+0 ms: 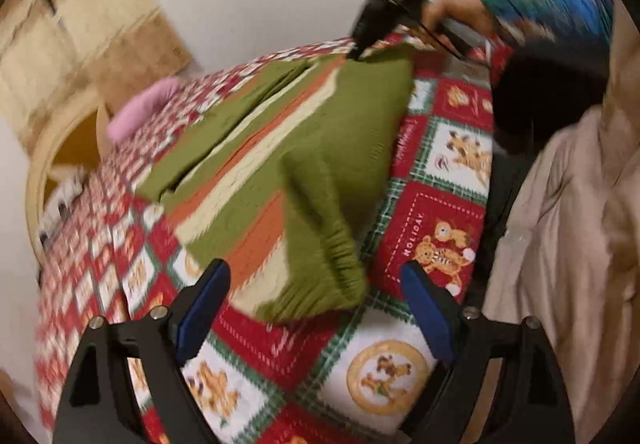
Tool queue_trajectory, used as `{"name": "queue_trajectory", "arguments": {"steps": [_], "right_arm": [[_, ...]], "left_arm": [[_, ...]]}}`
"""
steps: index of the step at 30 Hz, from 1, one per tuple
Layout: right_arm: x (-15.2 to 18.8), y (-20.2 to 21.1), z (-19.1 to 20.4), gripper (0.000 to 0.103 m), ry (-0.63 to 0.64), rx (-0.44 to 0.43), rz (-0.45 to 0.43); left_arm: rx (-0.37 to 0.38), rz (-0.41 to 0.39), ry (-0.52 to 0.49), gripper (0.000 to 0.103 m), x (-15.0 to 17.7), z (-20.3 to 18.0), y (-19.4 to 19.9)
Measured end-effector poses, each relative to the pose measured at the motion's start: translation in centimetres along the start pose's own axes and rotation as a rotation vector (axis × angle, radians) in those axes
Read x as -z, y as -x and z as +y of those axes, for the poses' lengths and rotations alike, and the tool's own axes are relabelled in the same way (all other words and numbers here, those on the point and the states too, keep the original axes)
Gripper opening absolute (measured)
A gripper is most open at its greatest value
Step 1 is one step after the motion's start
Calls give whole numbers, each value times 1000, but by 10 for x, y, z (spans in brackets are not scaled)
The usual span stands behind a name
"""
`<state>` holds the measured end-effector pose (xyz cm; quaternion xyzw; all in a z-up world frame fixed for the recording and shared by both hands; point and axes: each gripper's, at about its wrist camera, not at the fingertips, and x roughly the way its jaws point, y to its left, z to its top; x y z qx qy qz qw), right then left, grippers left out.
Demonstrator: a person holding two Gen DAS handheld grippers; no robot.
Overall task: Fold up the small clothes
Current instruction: 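Lift the hem with both grippers and fold it toward the collar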
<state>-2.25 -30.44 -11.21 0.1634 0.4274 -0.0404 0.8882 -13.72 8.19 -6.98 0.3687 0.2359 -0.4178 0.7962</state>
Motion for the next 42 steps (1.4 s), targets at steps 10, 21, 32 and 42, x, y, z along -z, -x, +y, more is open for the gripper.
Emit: {"name": "queue_trajectory", "arguments": {"steps": [10, 21, 32, 42], "right_arm": [[-9, 20, -5, 5, -16, -99, -43], [6, 66, -14, 77, 75, -108, -154], [47, 14, 37, 39, 424, 14, 23], [33, 75, 32, 9, 297, -16, -127]], "left_arm": [[228, 13, 514, 11, -6, 77, -58], [297, -11, 787, 18, 13, 100, -78], [262, -15, 765, 6, 4, 98, -78], [209, -103, 910, 5, -5, 135, -52]]}}
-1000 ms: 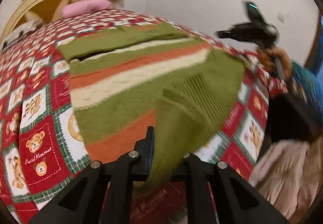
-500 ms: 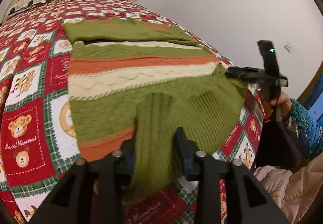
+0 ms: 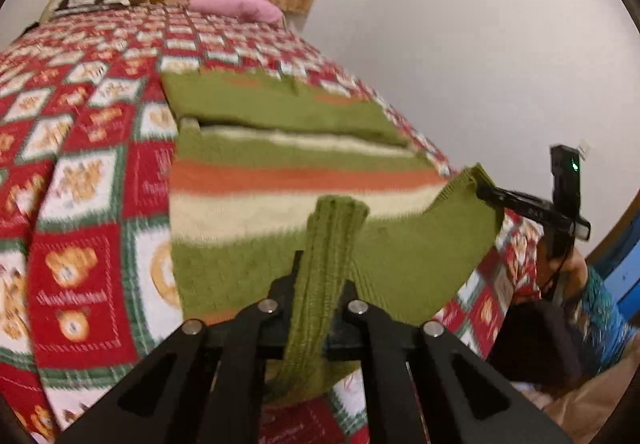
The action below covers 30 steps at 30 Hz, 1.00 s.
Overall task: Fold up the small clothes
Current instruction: 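Lift the hem with both grippers and fold it toward the collar, then lower the folded hem onto the sweater and open both grippers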
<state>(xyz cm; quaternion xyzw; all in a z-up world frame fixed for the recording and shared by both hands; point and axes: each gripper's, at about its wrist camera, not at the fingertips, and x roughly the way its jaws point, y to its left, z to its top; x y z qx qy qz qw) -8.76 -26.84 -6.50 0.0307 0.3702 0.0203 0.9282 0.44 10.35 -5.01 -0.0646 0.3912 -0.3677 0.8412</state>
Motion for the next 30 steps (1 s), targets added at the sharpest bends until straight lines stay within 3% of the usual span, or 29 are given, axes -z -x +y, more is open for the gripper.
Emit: {"name": "queue_trajectory", "arguments": {"steps": [5, 13, 23, 30], "right_arm": [[-24, 12, 1, 9, -43, 31, -96], [-55, 4, 5, 9, -42, 115, -154], [-100, -29, -3, 9, -35, 168, -172], [-141, -68, -8, 9, -15, 194, -173]], "left_arm": [[-61, -52, 12, 5, -25, 2, -3], [-144, -82, 43, 5, -60, 12, -21], [-184, -133, 76, 6, -109, 26, -44], [-247, -118, 68, 5, -145, 42, -79]]}}
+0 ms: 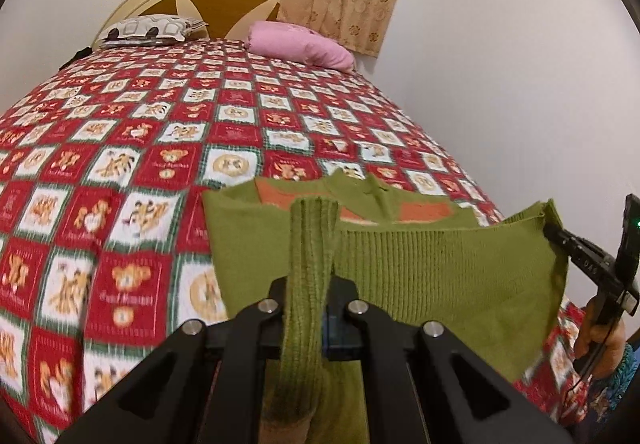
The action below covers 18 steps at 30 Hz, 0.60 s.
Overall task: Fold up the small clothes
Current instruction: 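Lower the folded hem onto the sweater and open both grippers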
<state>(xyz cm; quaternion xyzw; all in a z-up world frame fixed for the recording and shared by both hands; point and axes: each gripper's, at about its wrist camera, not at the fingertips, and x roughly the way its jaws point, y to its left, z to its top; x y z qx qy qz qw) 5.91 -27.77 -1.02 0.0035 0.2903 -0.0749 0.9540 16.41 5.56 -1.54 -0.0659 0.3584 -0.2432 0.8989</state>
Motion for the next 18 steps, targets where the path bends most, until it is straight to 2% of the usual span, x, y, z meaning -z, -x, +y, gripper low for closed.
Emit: {"name": "queue_trajectory", "arguments": {"steps": [11, 14, 18], "right_arm": [[-56, -97, 10, 9, 41, 70, -3], [-60, -130, 13, 9, 57, 102, 1], [-47, -177, 13, 9, 65, 135, 62]], "left_arm": [[-63, -14, 15, 6, -62, 14, -67], [-110, -11, 21, 6, -67, 20, -95], [-172, 56, 68, 6, -58, 38, -137]]}}
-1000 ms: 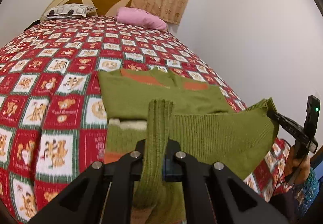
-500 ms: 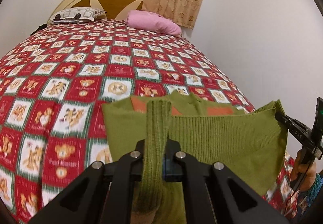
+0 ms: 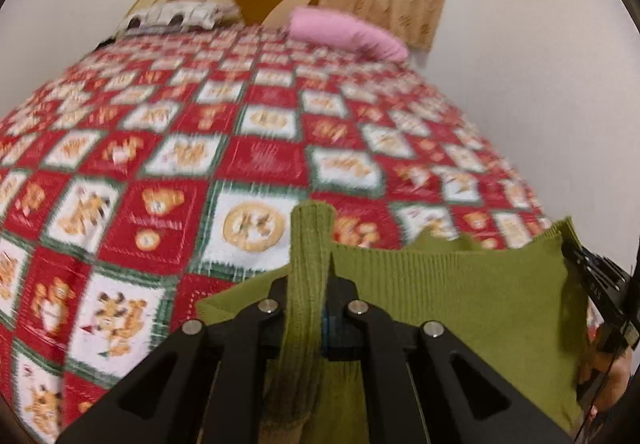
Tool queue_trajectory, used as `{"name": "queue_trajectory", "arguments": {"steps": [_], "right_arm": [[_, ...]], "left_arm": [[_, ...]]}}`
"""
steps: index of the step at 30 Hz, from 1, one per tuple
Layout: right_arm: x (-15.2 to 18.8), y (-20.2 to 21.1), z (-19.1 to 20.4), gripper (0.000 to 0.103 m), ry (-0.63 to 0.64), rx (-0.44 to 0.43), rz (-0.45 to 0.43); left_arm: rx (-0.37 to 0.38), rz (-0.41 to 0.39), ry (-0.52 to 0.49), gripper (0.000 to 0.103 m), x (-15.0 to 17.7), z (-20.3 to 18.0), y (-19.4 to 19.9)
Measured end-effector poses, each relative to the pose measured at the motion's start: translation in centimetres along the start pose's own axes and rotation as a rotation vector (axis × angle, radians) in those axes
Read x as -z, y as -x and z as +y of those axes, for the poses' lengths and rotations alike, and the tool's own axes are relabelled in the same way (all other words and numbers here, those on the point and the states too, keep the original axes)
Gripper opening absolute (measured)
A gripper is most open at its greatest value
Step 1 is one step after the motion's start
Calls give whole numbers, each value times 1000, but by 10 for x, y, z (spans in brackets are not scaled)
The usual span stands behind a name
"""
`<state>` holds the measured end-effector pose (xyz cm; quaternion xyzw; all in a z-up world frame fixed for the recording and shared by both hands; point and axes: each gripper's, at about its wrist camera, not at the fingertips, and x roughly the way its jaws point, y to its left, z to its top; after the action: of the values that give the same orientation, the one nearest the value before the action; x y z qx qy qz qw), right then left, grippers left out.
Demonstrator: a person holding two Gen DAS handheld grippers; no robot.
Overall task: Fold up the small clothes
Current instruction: 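Lower the folded hem onto the sweater and open both grippers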
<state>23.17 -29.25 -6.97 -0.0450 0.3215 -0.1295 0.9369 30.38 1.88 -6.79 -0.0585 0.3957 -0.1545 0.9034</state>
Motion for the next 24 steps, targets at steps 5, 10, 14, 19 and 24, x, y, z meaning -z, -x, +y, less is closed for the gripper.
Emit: {"name": "queue_trajectory", "arguments": {"steps": [5, 10, 14, 19, 24], "right_arm": [[14, -35, -3, 9, -10, 2, 96], [17, -53, -2, 10, -7, 17, 174], [15, -57, 3, 26, 28, 55, 198], [15, -22, -40, 40, -197, 34, 118], [41, 57, -74, 40, -266, 134, 29]], "left_arm": [[-13, 48, 57, 8, 6, 13, -20], [-46, 74, 92, 15, 4, 17, -29], [-65, 79, 92, 15, 2, 17, -33], [-30, 84, 128, 22, 4, 33, -13], [-97, 11, 22, 22, 23, 37, 50]]}}
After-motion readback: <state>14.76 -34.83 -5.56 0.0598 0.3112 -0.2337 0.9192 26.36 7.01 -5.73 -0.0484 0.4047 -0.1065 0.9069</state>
